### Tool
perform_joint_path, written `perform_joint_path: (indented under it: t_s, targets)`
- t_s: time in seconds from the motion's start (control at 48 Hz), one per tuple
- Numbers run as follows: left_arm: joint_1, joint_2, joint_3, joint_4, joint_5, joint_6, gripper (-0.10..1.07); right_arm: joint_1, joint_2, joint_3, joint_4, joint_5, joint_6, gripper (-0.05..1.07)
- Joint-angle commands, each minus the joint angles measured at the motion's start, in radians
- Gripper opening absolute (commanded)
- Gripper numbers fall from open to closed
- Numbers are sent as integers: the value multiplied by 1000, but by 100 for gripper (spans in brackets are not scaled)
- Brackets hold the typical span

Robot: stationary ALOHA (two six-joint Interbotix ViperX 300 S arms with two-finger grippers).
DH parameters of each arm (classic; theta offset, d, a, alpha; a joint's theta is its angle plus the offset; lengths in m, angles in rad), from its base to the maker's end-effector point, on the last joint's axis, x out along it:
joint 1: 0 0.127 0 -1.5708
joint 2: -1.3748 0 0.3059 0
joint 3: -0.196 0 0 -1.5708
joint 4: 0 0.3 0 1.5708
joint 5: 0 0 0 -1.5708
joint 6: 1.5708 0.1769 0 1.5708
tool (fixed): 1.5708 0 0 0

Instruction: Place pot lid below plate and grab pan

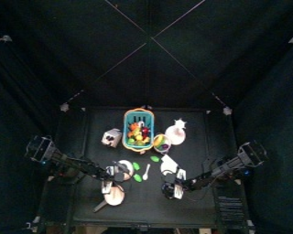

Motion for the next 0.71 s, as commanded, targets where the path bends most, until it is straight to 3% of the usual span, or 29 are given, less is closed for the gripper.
perform_joint_path:
  t_s: [0.0, 0.208, 0.688]
  targets:
    - [11, -2, -60, 5, 11, 0, 54, -2, -38, 3, 0, 11, 3, 94]
    - [44, 9, -112, 20, 43, 0, 54, -5, -81, 31, -6, 35, -2, 94]
    - [44, 49, -107, 15, 48, 0, 54, 3, -87, 46, 5, 37, 3, 94]
